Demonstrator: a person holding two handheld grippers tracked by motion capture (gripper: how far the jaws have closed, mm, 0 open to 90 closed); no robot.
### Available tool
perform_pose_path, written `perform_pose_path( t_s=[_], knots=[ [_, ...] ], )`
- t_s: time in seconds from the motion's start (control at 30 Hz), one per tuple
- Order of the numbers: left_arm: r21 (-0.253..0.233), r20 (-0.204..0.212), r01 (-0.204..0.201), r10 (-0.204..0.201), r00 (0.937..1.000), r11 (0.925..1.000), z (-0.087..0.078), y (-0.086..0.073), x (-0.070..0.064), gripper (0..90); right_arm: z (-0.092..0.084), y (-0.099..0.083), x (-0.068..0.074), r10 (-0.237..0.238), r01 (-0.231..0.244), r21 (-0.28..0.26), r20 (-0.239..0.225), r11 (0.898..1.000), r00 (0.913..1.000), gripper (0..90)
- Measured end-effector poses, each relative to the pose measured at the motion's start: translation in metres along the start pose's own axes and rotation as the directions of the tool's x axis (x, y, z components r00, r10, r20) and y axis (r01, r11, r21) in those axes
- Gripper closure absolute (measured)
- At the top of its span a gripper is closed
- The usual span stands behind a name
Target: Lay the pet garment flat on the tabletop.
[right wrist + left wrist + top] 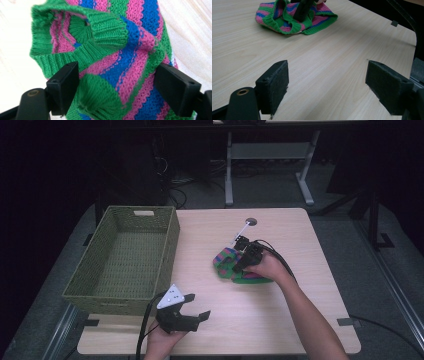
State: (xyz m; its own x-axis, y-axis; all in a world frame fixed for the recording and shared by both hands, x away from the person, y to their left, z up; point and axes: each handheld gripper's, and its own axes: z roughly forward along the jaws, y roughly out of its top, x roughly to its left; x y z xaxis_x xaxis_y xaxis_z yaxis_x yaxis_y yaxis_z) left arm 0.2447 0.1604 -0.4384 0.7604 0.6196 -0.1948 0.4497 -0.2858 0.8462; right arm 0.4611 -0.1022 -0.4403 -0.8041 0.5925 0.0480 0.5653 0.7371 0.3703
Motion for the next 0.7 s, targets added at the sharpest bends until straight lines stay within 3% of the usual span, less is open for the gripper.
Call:
perform_pose_path(
  t_s=[0.27, 0.7],
  knots=[
    [0.003, -0.004, 0.001, -0.001, 1.0, 1.0, 0.0003, -0.0002, 0.0, 18.6, 0.0032, 0.0003, 0.0052, -0.002, 0.002, 0.01, 0.054, 1.0, 0.9985, 27.6],
    [0.006, -0.006, -0.006, 0.006, 1.0, 1.0, 0.0008, -0.0003, -0.0004, 18.6, -0.002, 0.0003, -0.0011, 0.041, -0.042, 0.034, 0.049, 0.999, 0.998, 57.0]
  ],
)
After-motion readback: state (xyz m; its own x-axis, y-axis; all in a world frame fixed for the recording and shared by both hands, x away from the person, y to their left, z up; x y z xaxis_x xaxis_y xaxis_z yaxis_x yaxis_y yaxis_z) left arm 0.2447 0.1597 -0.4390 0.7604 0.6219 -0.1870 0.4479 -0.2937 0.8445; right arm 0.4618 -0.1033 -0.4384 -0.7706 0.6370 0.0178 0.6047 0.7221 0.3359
